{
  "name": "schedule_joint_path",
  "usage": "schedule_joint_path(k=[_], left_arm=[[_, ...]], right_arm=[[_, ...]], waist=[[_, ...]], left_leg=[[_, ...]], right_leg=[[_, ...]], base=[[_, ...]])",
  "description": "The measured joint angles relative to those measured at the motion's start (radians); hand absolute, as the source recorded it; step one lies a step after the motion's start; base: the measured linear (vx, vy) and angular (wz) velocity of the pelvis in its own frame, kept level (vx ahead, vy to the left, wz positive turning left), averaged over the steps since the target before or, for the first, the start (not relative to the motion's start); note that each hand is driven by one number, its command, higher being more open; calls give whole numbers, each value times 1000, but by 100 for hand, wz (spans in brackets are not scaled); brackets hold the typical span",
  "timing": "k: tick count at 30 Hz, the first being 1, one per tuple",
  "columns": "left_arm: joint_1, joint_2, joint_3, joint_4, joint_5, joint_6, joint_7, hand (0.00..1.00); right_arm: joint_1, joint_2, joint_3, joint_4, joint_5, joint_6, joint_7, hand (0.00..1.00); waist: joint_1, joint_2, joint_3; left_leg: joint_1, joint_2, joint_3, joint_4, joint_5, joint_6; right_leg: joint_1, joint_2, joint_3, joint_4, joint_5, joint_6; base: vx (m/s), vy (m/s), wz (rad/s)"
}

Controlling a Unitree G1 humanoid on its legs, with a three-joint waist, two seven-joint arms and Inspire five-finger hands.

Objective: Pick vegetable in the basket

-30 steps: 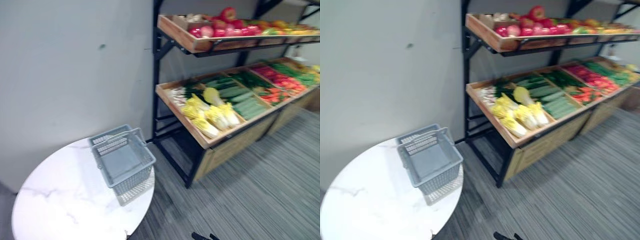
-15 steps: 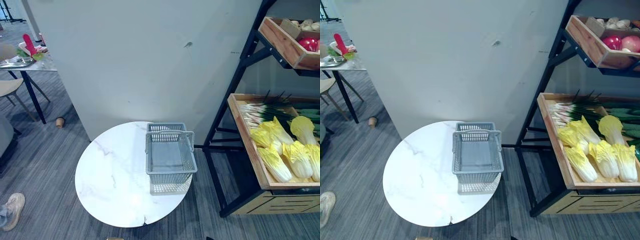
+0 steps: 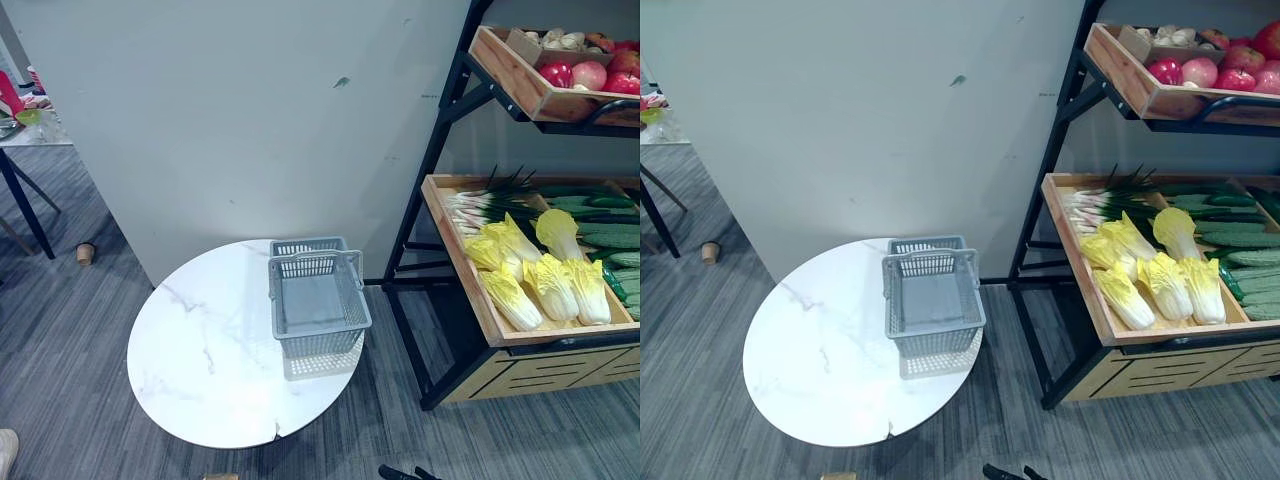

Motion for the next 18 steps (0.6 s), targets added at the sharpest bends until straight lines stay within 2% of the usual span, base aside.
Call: schedule_joint_path(k=[4, 6, 8, 10, 12, 14, 18], left_arm=[[-4, 3, -12, 6, -1, 5, -1, 100], [-4, 2, -17, 3, -1, 2, 16, 100], [-4, 4, -30, -8, -1, 5, 16, 100], [-3, 8, -55, -15, 0, 13, 14, 100], [-2, 10, -58, -22, 0, 15, 11, 100], [-1, 12, -60, -35, 0, 26, 9, 100], [10, 16, -59, -52, -1, 28, 8, 100]], right_arm=[[-9, 10, -7, -3, 4, 0, -71, 100], [-13, 66, -42, -47, 43, -42, -318, 100], [-26, 75, -70, -134, 53, -52, -445, 100], [-56, 70, -91, -369, 47, -52, -601, 100], [-102, 57, -90, -524, 37, -49, -661, 100], [-205, 34, -90, -724, -53, -27, -702, 100], [-299, 16, -90, -927, -140, 1, -703, 100]], waist=[[0, -8, -9], [5, -12, -11], [5, -11, -11], [4, -10, -10], [1, -10, -10], [0, -7, -9], [0, -6, -9]], left_leg=[[-1, -16, -20, 0, 1, 4], [-4, -23, -28, 0, 0, 3], [-9, -28, -27, 0, 0, 3], [-11, -35, -20, 0, 0, 3], [-14, -35, -10, 0, 0, 4], [-19, -31, 7, 0, 0, 4], [-16, -9, 5, 0, 0, 4]], right_leg=[[17, -11, -16, -13, -3, 7], [33, -17, -27, -34, 1, 11], [30, -23, -26, -37, 4, 15], [25, -29, -19, -38, 8, 21], [14, -28, -5, -35, 13, 25], [-7, -22, 20, -28, 26, 21], [-8, 4, 70, -20, 51, 9]], base=[[50, 28, 15], [63, 41, 17], [31, 34, 3], [5, 40, -6], [-23, 31, -18], [-47, 19, -24], [-48, -1, -2]])
